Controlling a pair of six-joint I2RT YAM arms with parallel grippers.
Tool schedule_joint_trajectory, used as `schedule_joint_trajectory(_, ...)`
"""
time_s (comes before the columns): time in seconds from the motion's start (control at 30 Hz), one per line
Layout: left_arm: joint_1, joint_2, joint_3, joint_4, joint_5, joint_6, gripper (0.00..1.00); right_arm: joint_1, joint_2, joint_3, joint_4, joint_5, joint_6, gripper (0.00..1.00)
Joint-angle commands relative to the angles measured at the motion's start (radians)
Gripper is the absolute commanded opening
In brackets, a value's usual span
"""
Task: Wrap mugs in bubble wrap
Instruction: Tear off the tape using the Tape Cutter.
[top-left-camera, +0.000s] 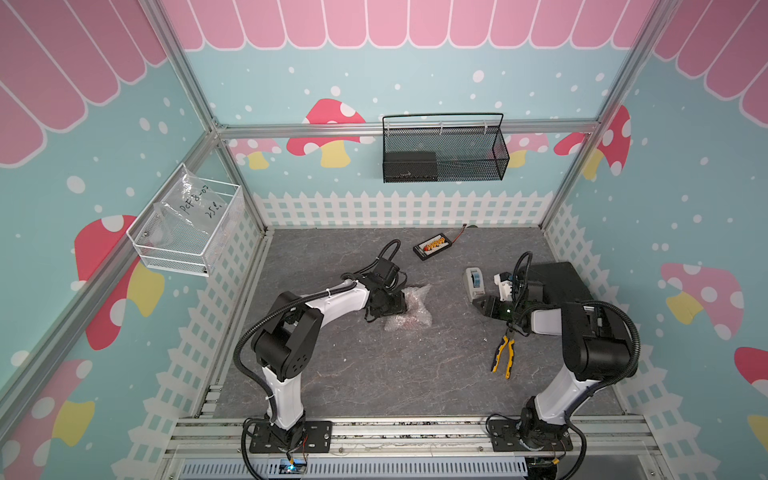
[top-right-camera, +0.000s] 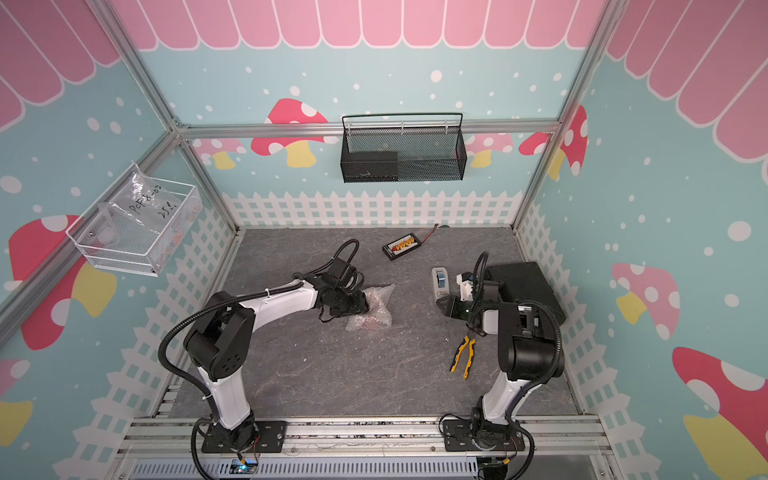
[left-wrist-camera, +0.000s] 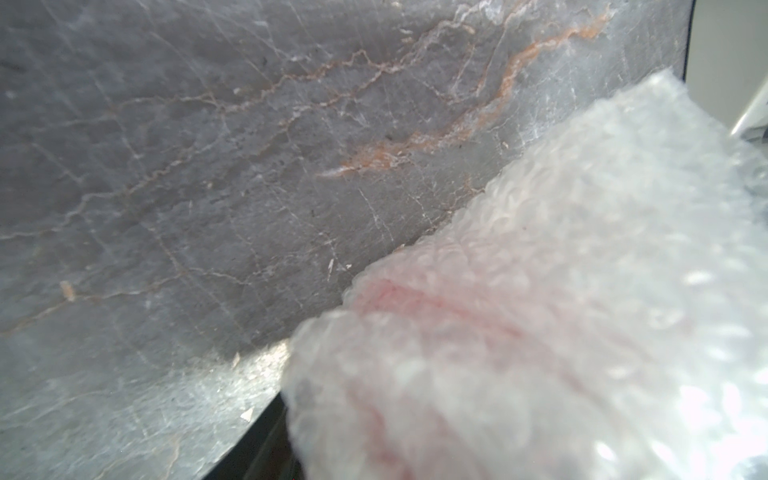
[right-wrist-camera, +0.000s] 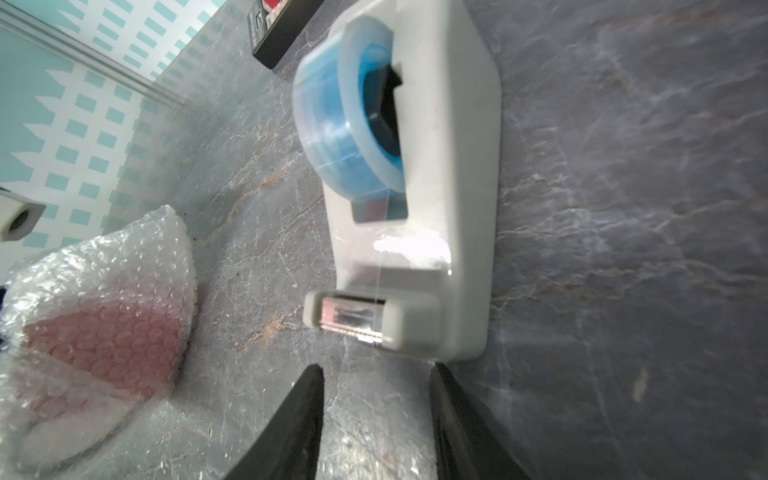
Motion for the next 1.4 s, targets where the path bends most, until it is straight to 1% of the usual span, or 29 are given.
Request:
schedule_joint_trajectory(0.0,0.001,0.017,0.021,-0.023,0.008,0.018,0.59,0.007,-0.019,-0.028,0.054,-0.020,0.025,0.39)
schedule_joint_trajectory(0.07,0.000,0.019,0.024,-0.023,0.009,0.017,0.59,0.007,-0.038,-0.048,0.102,-0.035,0.065,0.37)
schedule_joint_trajectory(0.13,0.000,0.020,0.024,-0.024,0.010,0.018,0.59,0.005,-0.048,-0.071,0.193,-0.055,0.130,0.34)
schedule_joint_trajectory(0.2,0.000,0.019,0.023,-0.024,0.011,0.018,0.59,0.005,-0.048,-0.089,0.279,-0.074,0.185,0.29)
schedule_joint_trajectory(0.33,0.001,0.014,0.018,-0.027,0.005,0.020,0.59,0.005,-0.052,-0.127,0.440,-0.092,0.301,0.25)
schedule_joint_trajectory(0.43,0.000,0.012,0.018,-0.028,0.006,0.020,0.59,0.005,-0.058,-0.133,0.441,-0.087,0.307,0.23)
schedule_joint_trajectory(0.47,-0.001,0.014,0.019,-0.028,0.006,0.019,0.59,0.005,-0.060,-0.133,0.442,-0.086,0.308,0.21)
schedule_joint_trajectory(0.63,-0.002,0.013,0.019,-0.029,0.006,0.020,0.59,0.002,-0.060,-0.148,0.438,-0.074,0.310,0.19)
schedule_joint_trajectory(0.73,-0.001,0.014,0.019,-0.028,0.006,0.021,0.59,0.002,-0.055,-0.149,0.436,-0.067,0.313,0.15)
schedule_joint_trajectory(0.8,-0.002,0.012,0.018,-0.027,0.006,0.021,0.59,0.003,-0.054,-0.147,0.436,-0.063,0.315,0.09)
schedule_joint_trajectory(0.9,-0.002,0.012,0.019,-0.028,0.007,0.021,0.59,0.002,-0.056,-0.139,0.393,-0.053,0.302,0.01)
schedule_joint_trajectory(0.97,-0.002,0.011,0.019,-0.028,0.008,0.021,0.59,0.003,-0.066,-0.129,0.306,-0.038,0.255,0.00)
schedule_joint_trajectory(1.07,-0.002,0.012,0.019,-0.028,0.006,0.023,0.59,0.000,-0.078,-0.077,0.019,0.033,0.087,0.00)
schedule_joint_trajectory(1.1,-0.002,0.012,0.019,-0.028,0.006,0.023,0.59,0.000,-0.076,-0.062,-0.051,0.055,0.044,0.00)
schedule_joint_trajectory(1.17,-0.002,0.014,0.019,-0.028,0.006,0.021,0.59,0.001,-0.071,-0.054,-0.101,0.085,0.023,0.00)
schedule_joint_trajectory(1.37,-0.002,0.010,0.019,-0.028,0.004,0.021,0.59,0.000,-0.042,-0.045,-0.169,0.160,0.007,0.00)
